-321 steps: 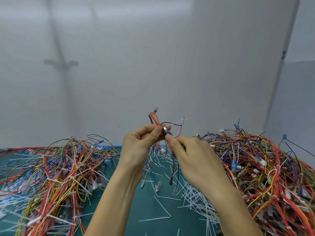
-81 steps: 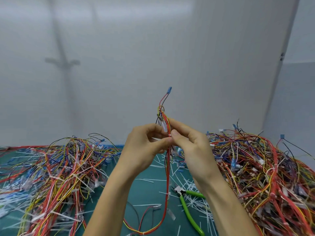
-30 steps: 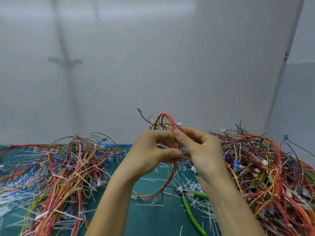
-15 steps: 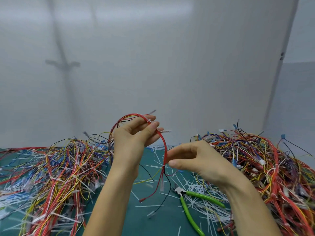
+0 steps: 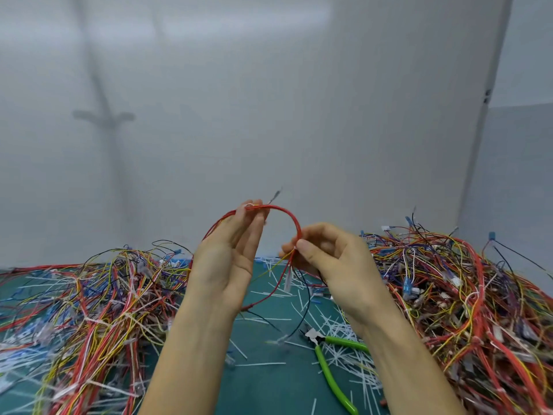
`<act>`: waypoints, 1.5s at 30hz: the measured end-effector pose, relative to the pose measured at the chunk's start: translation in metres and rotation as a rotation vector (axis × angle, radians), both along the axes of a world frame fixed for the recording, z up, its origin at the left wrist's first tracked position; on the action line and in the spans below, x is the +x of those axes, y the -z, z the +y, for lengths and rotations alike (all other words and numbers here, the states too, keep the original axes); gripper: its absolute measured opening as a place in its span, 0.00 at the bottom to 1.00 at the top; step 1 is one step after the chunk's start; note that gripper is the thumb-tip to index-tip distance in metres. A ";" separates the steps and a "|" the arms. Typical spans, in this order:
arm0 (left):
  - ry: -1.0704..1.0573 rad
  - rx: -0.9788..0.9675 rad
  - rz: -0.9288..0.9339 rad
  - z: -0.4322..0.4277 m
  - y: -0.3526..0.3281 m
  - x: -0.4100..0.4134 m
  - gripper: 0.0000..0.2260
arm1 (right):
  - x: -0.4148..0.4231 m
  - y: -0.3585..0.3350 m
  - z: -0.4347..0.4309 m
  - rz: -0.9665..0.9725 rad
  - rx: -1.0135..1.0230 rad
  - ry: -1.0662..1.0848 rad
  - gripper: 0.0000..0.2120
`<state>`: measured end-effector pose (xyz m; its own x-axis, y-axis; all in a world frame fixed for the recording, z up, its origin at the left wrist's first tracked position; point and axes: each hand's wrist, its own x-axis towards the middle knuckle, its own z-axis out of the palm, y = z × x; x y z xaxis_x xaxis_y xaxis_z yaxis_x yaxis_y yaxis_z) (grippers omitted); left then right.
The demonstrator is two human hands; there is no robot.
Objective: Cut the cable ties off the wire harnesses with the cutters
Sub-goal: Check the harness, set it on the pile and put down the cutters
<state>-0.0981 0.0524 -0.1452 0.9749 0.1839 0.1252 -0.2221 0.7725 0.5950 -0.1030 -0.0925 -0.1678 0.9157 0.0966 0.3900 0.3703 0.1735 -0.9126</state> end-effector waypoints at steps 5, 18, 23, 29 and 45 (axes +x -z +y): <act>0.152 -0.226 0.120 0.010 0.001 0.000 0.10 | -0.004 -0.005 0.000 -0.033 0.211 -0.074 0.05; -0.139 1.064 0.288 0.051 0.018 0.009 0.24 | -0.004 -0.013 -0.016 -0.143 0.293 -0.031 0.05; 0.102 1.085 0.288 0.040 0.027 0.013 0.30 | -0.007 -0.018 -0.028 -0.202 0.224 -0.044 0.05; 0.465 0.575 0.261 0.000 0.033 0.020 0.31 | -0.011 -0.020 -0.032 -0.250 0.126 -0.123 0.05; 0.228 0.230 0.094 0.013 0.017 0.016 0.08 | -0.017 -0.011 -0.030 0.071 -0.744 -0.259 0.03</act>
